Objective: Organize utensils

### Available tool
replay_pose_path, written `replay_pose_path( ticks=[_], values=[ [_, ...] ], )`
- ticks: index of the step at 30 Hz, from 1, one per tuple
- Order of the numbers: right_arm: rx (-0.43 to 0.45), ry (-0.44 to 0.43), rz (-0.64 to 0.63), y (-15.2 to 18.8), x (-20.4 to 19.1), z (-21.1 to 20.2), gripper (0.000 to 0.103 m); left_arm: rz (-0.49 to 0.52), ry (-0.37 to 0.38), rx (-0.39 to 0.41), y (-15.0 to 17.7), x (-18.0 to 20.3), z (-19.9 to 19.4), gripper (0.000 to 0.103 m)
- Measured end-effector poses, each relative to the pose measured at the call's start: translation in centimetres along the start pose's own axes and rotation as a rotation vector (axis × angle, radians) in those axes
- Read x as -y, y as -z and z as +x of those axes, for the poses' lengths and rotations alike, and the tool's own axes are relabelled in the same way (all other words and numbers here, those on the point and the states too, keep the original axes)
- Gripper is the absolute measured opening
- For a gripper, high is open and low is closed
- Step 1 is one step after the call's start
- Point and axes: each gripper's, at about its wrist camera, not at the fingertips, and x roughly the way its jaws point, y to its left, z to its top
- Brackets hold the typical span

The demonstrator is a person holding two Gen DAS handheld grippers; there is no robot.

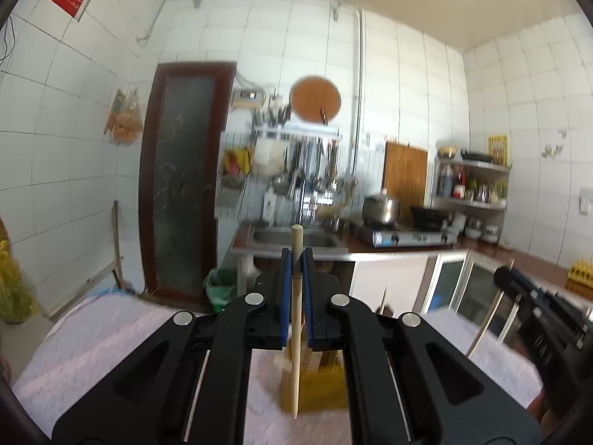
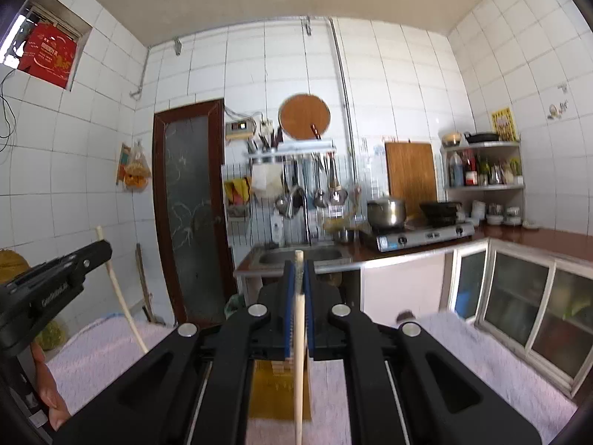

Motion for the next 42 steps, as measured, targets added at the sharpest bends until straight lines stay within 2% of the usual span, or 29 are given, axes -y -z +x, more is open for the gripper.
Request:
replay_pose_path(
  ticks=[5, 10, 16, 21, 24, 27, 31, 35, 37, 38, 39, 40, 42],
  values=[
    [0.059, -0.005, -0.015, -2.8, -0.9, 3.3, 0.005, -0.023, 0.010, 0.064, -2.5, 0.7, 3.2, 0.004],
    [0.066, -0.017, 0.002, -3.8, -1.1, 7.5, 0.005, -0.001, -0.003, 0.073, -1.8, 1.8, 8.1, 0.004],
    [-0.011, -0.024, -0.001, -0.5, -0.6, 12.5, 0.005, 0.025, -0.024, -0.015, 2.5, 2.0, 14.7, 0.004],
    [-0.132, -0.020, 0.001, 4.1, 0.3, 15.6, 0.005, 0.049, -0.049, -0.103, 6.4, 1.7, 18.3, 0.005],
    [-0.192, -0.019, 0.010, 5.4, 1.0, 16.4, 0.005, 0.028, -0.046, -0.133, 6.9, 0.9, 18.7, 0.005],
    [-0.207, -0.009, 0.017, 5.7, 1.6, 16.1, 0.006, -0.025, -0.026, -0.144, 5.8, -0.4, 18.4, 0.005],
    [-0.216, 0.011, 0.008, 5.3, 2.0, 15.4, 0.006, -0.066, -0.014, -0.100, 3.6, -1.3, 16.9, 0.004],
    [-0.260, 0.019, 0.025, 5.3, 2.3, 15.3, 0.007, -0.034, -0.027, -0.072, 2.4, -0.9, 16.2, 0.005],
    [-0.268, 0.046, 0.046, 5.0, 2.8, 14.6, 0.024, -0.023, -0.044, -0.086, 2.6, -0.9, 15.8, 0.005],
    [-0.266, 0.054, 0.056, 4.9, 3.1, 14.3, 0.055, -0.023, -0.049, -0.091, 2.8, -1.1, 15.3, 0.005],
    [-0.254, 0.066, 0.071, 4.7, 3.5, 13.5, 0.069, -0.021, -0.047, -0.107, 2.9, -1.3, 14.8, 0.014],
    [-0.240, 0.082, 0.079, 4.5, 3.9, 12.7, 0.069, -0.020, -0.044, -0.126, 3.1, -1.5, 14.3, 0.038],
    [-0.258, 0.128, 0.059, 4.6, 4.6, 11.2, 0.069, -0.023, -0.056, -0.142, 3.9, -2.2, 12.3, 0.066]
  ],
)
